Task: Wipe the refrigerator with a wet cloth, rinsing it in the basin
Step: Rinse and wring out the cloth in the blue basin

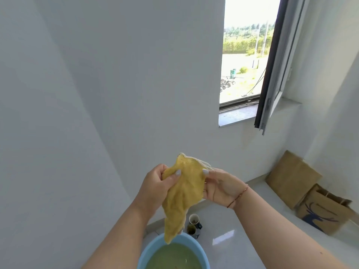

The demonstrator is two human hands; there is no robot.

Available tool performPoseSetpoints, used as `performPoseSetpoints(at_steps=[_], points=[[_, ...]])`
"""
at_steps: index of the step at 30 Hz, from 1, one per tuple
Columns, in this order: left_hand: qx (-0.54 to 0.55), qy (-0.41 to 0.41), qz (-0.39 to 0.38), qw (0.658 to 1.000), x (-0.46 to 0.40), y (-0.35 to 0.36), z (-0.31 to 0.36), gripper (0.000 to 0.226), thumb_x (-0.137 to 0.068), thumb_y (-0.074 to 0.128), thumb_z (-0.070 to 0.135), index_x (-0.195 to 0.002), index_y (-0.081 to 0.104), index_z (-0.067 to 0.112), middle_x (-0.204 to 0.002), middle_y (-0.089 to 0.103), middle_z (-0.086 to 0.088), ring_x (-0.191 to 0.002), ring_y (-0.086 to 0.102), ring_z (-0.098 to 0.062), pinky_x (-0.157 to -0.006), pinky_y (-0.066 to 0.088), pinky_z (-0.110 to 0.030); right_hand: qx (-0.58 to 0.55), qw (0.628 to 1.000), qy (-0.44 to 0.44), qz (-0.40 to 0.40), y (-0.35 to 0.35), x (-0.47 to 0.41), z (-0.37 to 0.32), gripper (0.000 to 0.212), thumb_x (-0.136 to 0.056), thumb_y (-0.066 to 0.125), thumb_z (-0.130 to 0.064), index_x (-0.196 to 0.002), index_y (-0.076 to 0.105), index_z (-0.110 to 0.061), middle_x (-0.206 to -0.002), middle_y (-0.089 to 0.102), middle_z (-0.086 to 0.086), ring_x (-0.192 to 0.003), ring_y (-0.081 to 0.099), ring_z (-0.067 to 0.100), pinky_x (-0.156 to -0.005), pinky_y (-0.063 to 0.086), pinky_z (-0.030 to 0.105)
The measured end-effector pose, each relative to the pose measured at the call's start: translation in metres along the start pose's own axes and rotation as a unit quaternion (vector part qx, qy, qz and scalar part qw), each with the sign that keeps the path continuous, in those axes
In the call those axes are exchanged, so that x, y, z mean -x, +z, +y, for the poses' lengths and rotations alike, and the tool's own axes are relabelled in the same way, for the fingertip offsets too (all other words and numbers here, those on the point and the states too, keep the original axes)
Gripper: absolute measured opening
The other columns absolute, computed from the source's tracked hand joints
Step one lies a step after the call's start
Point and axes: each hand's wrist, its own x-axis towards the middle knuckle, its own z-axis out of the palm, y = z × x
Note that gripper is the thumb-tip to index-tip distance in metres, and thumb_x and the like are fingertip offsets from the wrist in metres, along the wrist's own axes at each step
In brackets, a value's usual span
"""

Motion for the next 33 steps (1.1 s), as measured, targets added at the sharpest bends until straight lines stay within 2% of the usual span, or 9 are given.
performPoseSetpoints(at_steps=[7,10,14,17,20,23,26,29,33], points=[[0.03,-0.01,-0.038,0.999,0.012,0.033,0.031,0.064,-0.08,0.053,0.067,-0.107,0.059,0.01,-0.102,0.071,-0.011,-0.094,0.07,-0.025,-0.085,0.057,-0.047,-0.139,0.988,-0.027,0.059,-0.004,0.057,0.009,0.084,-0.062,0.086,-0.041,-0.126,0.057,0.006,-0.124,0.057,0.028,-0.106,0.061,0.039,-0.092,0.049,0.048],[0.048,-0.026,-0.049,0.997,0.013,0.057,0.039,0.073,-0.075,0.057,0.073,-0.106,0.057,0.006,-0.1,0.069,-0.015,-0.092,0.069,-0.03,-0.087,0.055,-0.053,-0.035,0.993,-0.01,0.114,0.001,0.08,0.022,0.069,-0.069,0.08,-0.041,-0.12,0.062,0.002,-0.111,0.064,0.021,-0.096,0.065,0.031,-0.089,0.051,0.041],[0.165,-0.075,-0.155,0.971,0.014,0.086,0.046,0.026,-0.08,0.07,0.018,-0.09,0.052,0.001,-0.082,0.06,-0.014,-0.075,0.066,-0.025,-0.071,0.058,-0.04,0.044,0.964,-0.079,0.249,-0.006,0.114,0.011,0.04,-0.075,0.076,-0.022,-0.105,0.063,0.002,-0.094,0.069,0.014,-0.081,0.068,0.023,-0.072,0.057,0.032],[0.199,-0.095,-0.214,0.952,0.016,0.11,0.051,0.027,-0.077,0.063,-0.003,-0.102,0.052,-0.003,-0.095,0.063,-0.02,-0.084,0.068,-0.03,-0.069,0.059,-0.04,0.045,0.936,-0.14,0.32,-0.02,0.145,-0.004,0.012,-0.087,0.065,-0.016,-0.087,0.063,-0.004,-0.078,0.068,0.009,-0.072,0.065,0.021,-0.067,0.053,0.03],[0.135,-0.068,-0.222,0.963,0.02,0.144,0.058,0.027,-0.089,0.061,-0.001,-0.115,0.052,-0.002,-0.1,0.068,-0.018,-0.088,0.07,-0.029,-0.067,0.059,-0.035,0.108,0.892,-0.172,0.405,-0.033,0.18,-0.02,0.038,-0.071,0.073,-0.038,-0.075,0.057,-0.004,-0.075,0.053,0.011,-0.077,0.049,0.027,-0.075,0.041,0.037],[0.008,-0.004,-0.21,0.978,0.023,0.187,0.065,0.016,-0.093,0.061,0.013,-0.106,0.055,0.006,-0.094,0.069,-0.02,-0.082,0.07,-0.03,-0.072,0.06,-0.047,0.194,0.84,-0.177,0.474,-0.048,0.221,-0.027,0.064,-0.068,0.067,-0.053,-0.093,0.059,0.005,-0.085,0.059,0.014,-0.081,0.055,0.027,-0.076,0.047,0.044],[-0.163,0.076,-0.174,0.968,0.028,0.237,0.069,0.013,-0.095,0.056,0.028,-0.095,0.05,0.017,-0.079,0.062,-0.013,-0.073,0.061,-0.028,-0.071,0.056,-0.052,0.201,0.85,-0.155,0.462,-0.058,0.268,-0.029,0.062,-0.062,0.078,-0.042,-0.111,0.056,-0.011,-0.108,0.066,0.011,-0.098,0.066,0.024,-0.084,0.057,0.041],[-0.23,0.104,-0.16,0.954,0.044,0.288,0.074,0.018,-0.098,0.048,0.035,-0.102,0.048,0.018,-0.085,0.056,-0.002,-0.082,0.058,-0.026,-0.077,0.053,-0.045,0.179,0.866,-0.173,0.434,-0.067,0.321,-0.027,0.061,-0.054,0.085,-0.011,-0.107,0.055,-0.014,-0.1,0.068,0.004,-0.091,0.069,0.015,-0.076,0.058,0.033],[-0.189,0.053,-0.161,0.967,0.074,0.358,0.08,0.021,-0.097,0.052,0.036,-0.106,0.05,0.017,-0.093,0.057,-0.006,-0.078,0.056,-0.021,-0.055,0.045,-0.031,0.115,0.81,-0.214,0.533,-0.086,0.392,-0.021,0.076,-0.052,0.09,-0.017,-0.117,0.05,-0.024,-0.106,0.064,0.019,-0.094,0.065,0.031,-0.091,0.05,0.055]])
